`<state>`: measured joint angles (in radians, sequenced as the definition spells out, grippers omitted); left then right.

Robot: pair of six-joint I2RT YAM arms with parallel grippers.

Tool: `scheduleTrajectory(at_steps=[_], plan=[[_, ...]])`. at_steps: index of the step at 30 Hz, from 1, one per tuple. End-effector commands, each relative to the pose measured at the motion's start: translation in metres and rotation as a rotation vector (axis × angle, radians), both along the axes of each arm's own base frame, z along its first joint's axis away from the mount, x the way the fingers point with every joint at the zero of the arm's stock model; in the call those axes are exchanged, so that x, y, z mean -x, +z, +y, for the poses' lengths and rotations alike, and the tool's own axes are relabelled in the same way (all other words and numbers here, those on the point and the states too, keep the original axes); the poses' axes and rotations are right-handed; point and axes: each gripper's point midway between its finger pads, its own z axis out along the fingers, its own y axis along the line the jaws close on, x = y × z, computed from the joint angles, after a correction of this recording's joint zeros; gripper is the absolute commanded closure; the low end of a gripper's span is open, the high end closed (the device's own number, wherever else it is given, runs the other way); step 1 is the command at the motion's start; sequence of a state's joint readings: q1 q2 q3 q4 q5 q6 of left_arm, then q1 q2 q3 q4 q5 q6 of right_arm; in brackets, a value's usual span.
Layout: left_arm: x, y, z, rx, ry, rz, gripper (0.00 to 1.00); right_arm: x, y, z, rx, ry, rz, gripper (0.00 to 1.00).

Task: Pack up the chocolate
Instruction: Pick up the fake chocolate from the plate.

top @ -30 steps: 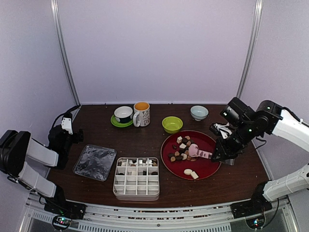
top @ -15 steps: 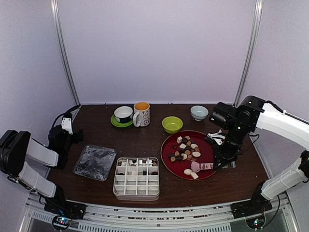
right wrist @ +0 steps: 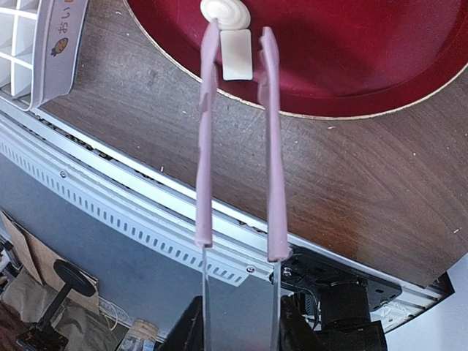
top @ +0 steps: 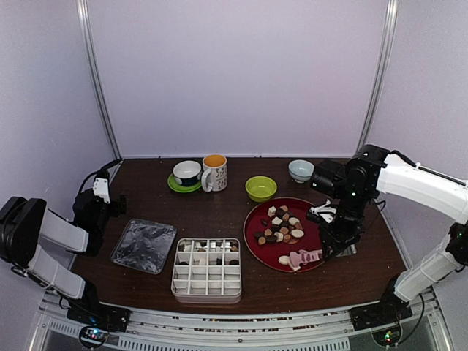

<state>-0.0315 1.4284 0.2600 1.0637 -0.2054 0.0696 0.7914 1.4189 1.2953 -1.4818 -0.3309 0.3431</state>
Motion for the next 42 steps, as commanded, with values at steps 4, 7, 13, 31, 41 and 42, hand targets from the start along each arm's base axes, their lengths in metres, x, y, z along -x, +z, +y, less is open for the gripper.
scheduleTrajectory(at_steps=[4, 7, 13, 31, 41, 42], plan=[[-0.004, 0.013, 0.004, 0.002, 0.015, -0.045, 0.02, -0.007, -0.003, 0.003, 0.023, 0.013, -0.014, 0.67], [-0.004, 0.013, 0.004, 0.001, 0.014, -0.044, 0.02, -0.006, -0.008, 0.001, 0.05, 0.014, -0.011, 0.67], [-0.004, 0.013, 0.004, 0.001, 0.014, -0.044, 0.02, -0.011, -0.011, 0.007, 0.086, 0.033, -0.024, 0.69], [-0.004, 0.014, 0.004, 0.002, 0.013, -0.047, 0.02, -0.011, -0.009, 0.023, 0.105, 0.108, -0.067, 0.79], [-0.003, 0.017, -0.009, -0.024, -0.068, -0.062, 0.02, -0.022, 0.025, 0.048, -0.023, 0.121, -0.126, 0.8], [-0.004, 0.017, -0.006, -0.016, -0.047, -0.058, 0.02, -0.021, 0.027, 0.052, -0.038, 0.124, -0.126, 0.8]])
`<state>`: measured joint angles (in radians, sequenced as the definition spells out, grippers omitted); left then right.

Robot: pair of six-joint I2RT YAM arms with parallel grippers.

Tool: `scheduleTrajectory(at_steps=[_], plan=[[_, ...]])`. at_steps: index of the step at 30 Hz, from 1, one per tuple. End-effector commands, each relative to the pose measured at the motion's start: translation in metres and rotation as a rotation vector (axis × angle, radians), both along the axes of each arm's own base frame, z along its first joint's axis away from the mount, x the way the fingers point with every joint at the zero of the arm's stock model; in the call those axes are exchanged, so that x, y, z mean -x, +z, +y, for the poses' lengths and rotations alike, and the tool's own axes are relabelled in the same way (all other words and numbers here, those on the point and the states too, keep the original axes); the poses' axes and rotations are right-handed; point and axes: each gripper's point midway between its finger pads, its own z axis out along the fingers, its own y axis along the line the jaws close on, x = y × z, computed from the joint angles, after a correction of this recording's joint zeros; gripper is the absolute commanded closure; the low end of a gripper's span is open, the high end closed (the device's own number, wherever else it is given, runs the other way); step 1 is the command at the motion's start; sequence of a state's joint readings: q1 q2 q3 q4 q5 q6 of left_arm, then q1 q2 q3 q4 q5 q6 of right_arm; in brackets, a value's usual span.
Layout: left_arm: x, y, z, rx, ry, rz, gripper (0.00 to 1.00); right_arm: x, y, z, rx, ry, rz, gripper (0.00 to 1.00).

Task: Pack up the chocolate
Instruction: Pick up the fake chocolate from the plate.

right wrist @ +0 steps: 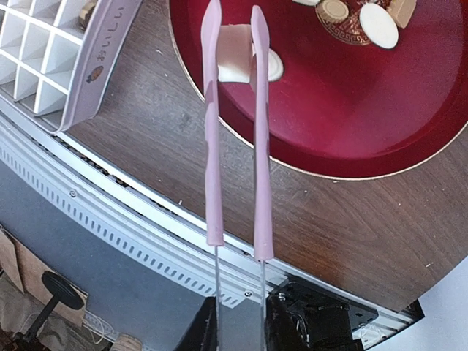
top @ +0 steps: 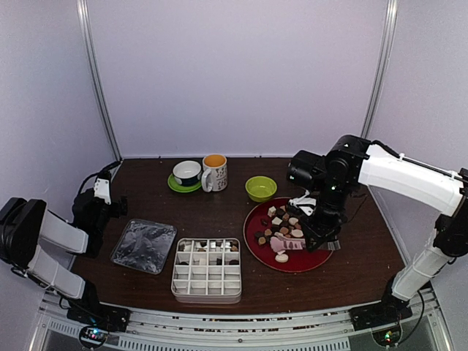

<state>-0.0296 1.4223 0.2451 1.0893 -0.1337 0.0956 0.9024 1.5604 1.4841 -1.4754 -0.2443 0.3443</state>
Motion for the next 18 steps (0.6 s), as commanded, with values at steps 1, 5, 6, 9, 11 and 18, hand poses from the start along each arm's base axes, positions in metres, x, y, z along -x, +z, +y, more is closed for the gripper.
scheduleTrajectory(at_steps=[1, 5, 6, 9, 11, 18], plan=[[-0.005, 0.014, 0.009, 0.009, 0.047, -0.044, 0.02, -0.001, 0.018, 0.013, -0.072, 0.02, -0.023, 0.8], [-0.003, 0.008, 0.025, 0.04, 0.145, -0.025, 0.02, 0.005, 0.029, 0.026, -0.12, 0.055, -0.011, 0.8], [-0.001, 0.008, 0.031, 0.048, 0.182, -0.028, 0.02, 0.008, 0.031, 0.029, -0.127, 0.067, -0.007, 0.8], [0.003, 0.008, 0.046, 0.073, 0.273, -0.04, 0.02, 0.019, 0.038, 0.039, -0.154, 0.107, 0.008, 0.82], [0.004, 0.008, 0.048, 0.077, 0.287, -0.041, 0.02, 0.024, 0.044, 0.046, -0.187, 0.116, 0.015, 0.82], [0.004, 0.007, 0.048, 0.078, 0.288, -0.038, 0.02, 0.038, 0.048, 0.071, -0.216, 0.188, 0.023, 0.82]])
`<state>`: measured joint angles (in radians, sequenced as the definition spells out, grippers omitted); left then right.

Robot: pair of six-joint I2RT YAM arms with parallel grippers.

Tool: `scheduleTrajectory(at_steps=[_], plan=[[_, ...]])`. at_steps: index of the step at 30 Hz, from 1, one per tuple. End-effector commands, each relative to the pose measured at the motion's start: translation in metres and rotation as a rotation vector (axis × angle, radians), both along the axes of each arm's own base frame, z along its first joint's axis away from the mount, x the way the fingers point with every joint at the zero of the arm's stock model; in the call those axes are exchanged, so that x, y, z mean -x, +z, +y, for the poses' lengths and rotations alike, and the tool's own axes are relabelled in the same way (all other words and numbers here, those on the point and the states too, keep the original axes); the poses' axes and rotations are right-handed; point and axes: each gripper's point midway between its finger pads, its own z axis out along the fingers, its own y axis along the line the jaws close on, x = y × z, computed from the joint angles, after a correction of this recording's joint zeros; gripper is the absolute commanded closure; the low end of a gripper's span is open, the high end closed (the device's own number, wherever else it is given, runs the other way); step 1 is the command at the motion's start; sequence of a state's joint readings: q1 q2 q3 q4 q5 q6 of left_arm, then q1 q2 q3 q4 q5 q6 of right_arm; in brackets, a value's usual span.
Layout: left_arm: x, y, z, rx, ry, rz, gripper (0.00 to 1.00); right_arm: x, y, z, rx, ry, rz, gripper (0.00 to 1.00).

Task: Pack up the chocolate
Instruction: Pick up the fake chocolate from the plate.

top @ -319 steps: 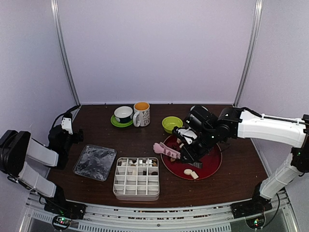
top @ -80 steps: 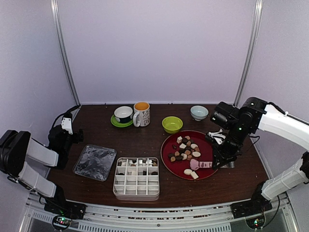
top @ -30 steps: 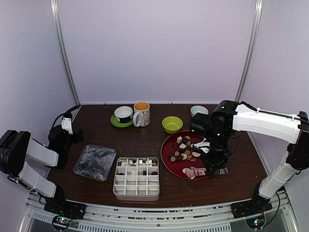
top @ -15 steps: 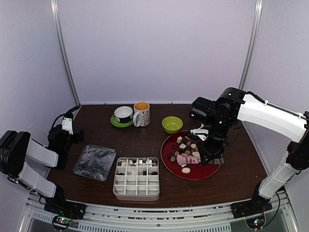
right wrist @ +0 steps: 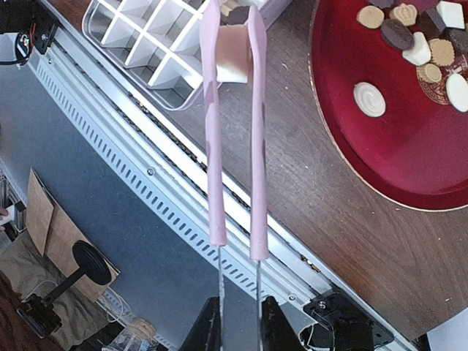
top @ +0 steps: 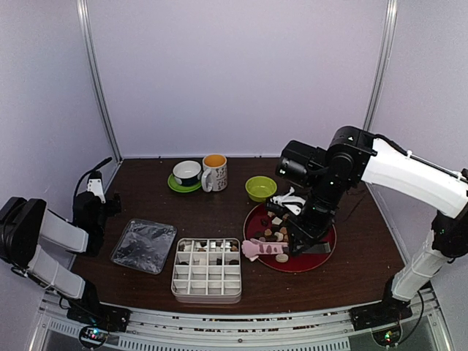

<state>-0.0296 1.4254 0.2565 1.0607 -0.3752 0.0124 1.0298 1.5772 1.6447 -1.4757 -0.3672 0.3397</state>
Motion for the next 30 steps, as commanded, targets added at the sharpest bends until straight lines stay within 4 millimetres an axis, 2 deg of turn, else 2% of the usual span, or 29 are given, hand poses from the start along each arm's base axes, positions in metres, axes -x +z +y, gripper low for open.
scheduleTrajectory(at_steps=[1, 11, 15, 23, 30], plan=[[-0.003, 0.01, 0.008, 0.015, 0.041, -0.039, 0.02, 0.007, 0.004, 0.021, -0.024, 0.061, 0.0, 0.82], [-0.003, 0.01, 0.007, 0.016, 0.04, -0.039, 0.02, -0.008, -0.008, 0.043, 0.031, 0.078, -0.079, 0.83], [-0.003, 0.009, 0.008, 0.015, 0.041, -0.038, 0.02, -0.002, -0.016, 0.046, 0.048, 0.106, -0.058, 0.79], [-0.003, 0.009, 0.007, 0.016, 0.039, -0.037, 0.02, 0.013, -0.022, 0.056, 0.03, 0.173, -0.009, 0.79], [-0.003, 0.01, 0.007, 0.015, 0.04, -0.038, 0.02, 0.012, -0.025, 0.057, 0.039, 0.197, -0.015, 0.77]])
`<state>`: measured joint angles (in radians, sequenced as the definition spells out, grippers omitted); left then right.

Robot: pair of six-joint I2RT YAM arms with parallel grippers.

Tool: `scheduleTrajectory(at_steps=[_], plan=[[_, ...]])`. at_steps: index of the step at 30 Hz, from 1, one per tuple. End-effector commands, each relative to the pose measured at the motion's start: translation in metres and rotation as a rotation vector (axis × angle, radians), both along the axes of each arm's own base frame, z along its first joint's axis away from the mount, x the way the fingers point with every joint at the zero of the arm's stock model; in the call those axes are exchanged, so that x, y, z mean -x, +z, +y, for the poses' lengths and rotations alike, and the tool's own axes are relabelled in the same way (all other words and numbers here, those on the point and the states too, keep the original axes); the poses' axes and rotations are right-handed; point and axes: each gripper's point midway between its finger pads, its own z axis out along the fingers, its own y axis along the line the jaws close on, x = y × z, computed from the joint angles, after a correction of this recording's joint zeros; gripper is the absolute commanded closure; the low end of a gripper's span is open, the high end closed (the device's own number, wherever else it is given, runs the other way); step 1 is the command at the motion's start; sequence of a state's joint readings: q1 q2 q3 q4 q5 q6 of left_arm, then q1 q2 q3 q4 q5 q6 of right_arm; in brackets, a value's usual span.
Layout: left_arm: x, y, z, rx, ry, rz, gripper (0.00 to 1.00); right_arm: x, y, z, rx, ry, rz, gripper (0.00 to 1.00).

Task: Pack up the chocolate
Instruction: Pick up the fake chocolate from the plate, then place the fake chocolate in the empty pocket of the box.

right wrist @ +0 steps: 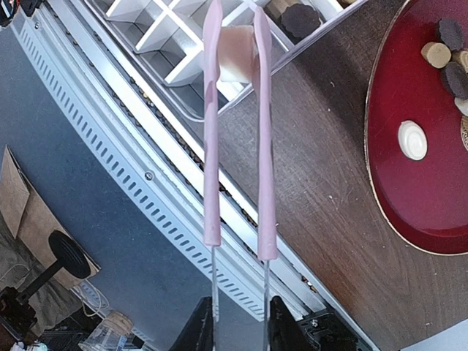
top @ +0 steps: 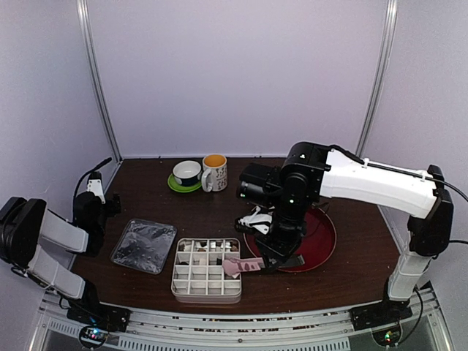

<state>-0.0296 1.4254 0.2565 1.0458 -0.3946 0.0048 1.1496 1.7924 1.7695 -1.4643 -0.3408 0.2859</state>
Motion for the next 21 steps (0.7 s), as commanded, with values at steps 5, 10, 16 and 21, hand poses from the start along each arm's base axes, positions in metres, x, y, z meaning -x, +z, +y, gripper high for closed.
scheduleTrajectory(at_steps=[5, 10, 16, 21], plan=[[-0.004, 0.013, 0.004, 0.01, 0.02, -0.052, 0.02, -0.001, 0.007, 0.006, -0.037, 0.033, -0.017, 0.74], [-0.004, 0.013, 0.004, 0.01, 0.02, -0.05, 0.02, -0.003, 0.007, 0.007, -0.039, 0.033, -0.029, 0.7], [-0.004, 0.013, 0.005, 0.01, 0.021, -0.049, 0.02, -0.006, 0.009, 0.007, -0.038, 0.026, -0.051, 0.7], [-0.004, 0.013, 0.004, 0.01, 0.02, -0.05, 0.02, -0.014, 0.015, 0.007, -0.04, 0.008, -0.092, 0.71]])
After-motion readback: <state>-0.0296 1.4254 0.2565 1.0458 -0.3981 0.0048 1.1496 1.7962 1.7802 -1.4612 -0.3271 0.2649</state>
